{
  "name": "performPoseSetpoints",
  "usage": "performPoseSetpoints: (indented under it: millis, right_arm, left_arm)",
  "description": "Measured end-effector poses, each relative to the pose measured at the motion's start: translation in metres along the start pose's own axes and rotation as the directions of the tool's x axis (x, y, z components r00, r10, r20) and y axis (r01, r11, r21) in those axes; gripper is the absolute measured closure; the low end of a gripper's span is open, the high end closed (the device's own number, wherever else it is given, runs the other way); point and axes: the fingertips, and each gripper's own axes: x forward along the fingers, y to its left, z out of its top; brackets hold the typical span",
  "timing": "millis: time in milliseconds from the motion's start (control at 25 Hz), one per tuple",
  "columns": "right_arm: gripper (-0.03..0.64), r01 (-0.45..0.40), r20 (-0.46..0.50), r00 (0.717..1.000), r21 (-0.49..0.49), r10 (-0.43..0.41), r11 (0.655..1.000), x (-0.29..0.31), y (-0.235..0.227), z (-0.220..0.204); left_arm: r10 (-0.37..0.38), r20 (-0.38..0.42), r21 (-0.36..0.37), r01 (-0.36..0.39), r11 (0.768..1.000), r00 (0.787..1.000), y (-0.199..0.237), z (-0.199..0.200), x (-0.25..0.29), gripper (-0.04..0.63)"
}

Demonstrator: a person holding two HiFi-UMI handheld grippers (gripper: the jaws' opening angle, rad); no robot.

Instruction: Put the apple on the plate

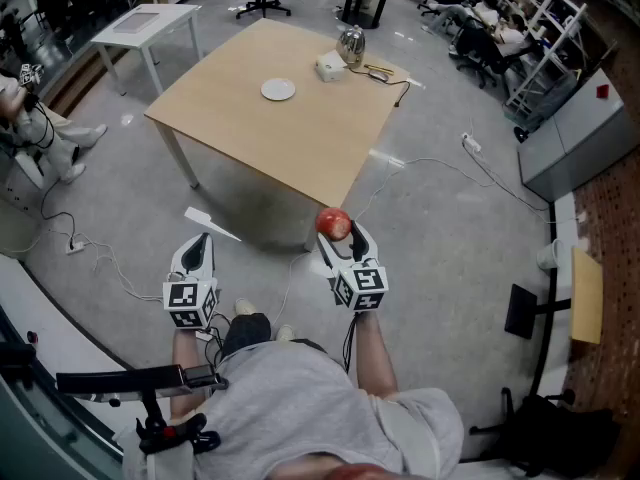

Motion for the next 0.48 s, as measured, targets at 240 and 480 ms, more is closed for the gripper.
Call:
performPoseSetpoints:
  millis: [240,480]
  right_arm:
    - [0.275,-0.006,0.0,1.0,0.016,0.006,1.0,-0.007,0.005,-0.006]
    - [0.274,-0.03,0.008,1.0,0.01,0.03,1.0,-0.002,0.011,-0.004]
  left_arm:
    - [-0.006,-0.001,0.0,0.006,1.0,1.0,-0.003,-0.008,-0.007,0.575]
    - [-0.004,-0.003,0.008,0.004,1.0,1.0,0.0,-0.01,-0.005,0.575]
